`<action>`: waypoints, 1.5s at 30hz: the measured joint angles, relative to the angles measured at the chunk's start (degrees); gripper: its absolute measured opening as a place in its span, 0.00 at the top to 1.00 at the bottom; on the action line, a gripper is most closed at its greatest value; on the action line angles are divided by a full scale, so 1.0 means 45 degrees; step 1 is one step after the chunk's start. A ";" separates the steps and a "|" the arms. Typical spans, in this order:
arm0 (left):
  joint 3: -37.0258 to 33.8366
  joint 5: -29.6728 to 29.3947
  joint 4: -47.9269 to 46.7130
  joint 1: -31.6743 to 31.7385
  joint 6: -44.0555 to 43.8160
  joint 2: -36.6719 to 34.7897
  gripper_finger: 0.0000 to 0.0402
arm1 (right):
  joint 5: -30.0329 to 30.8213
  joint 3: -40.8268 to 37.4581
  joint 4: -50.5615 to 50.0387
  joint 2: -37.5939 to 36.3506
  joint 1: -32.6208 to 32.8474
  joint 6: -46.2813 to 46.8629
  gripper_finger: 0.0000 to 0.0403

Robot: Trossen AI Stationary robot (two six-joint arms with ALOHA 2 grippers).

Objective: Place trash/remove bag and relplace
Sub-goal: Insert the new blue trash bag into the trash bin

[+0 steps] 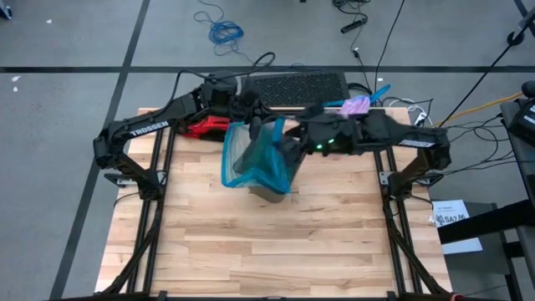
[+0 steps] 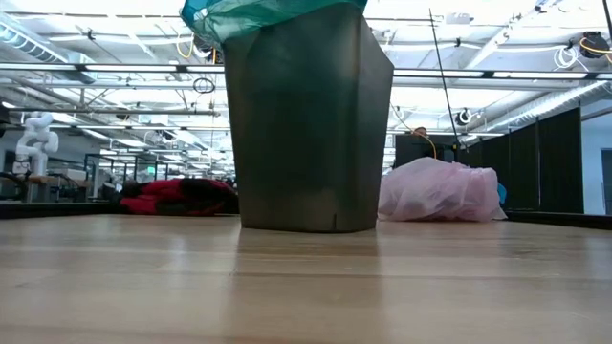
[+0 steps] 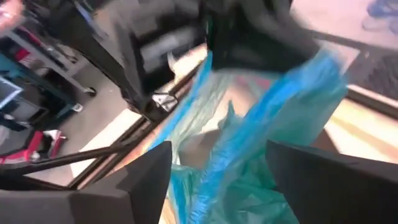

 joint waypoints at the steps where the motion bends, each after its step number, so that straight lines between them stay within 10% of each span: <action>1: 0.0000 0.0000 0.0019 0.0024 0.0005 0.0000 1.00 | 0.0057 0.0000 0.0000 0.0240 0.0010 0.0207 0.36; 11: 0.0005 0.0019 -0.0018 0.0143 0.0102 0.0000 1.00 | 0.0282 -0.0015 -0.0499 0.1869 0.0063 0.1840 0.47; 19: 0.0011 0.0220 -0.0030 0.0580 -0.0022 -0.0211 1.00 | 0.1316 -0.0015 -0.2518 0.1528 0.0043 0.2341 0.96; 37: 0.0019 0.1599 -0.1368 0.0761 0.0374 -0.0338 0.99 | 0.1263 -0.0005 -0.4878 0.1448 -0.1449 0.1780 1.00; 45: 0.0019 0.2817 -0.1376 0.0820 0.0370 -0.0410 0.78 | 0.0957 -0.0005 -0.4891 0.1448 -0.1651 0.1293 1.00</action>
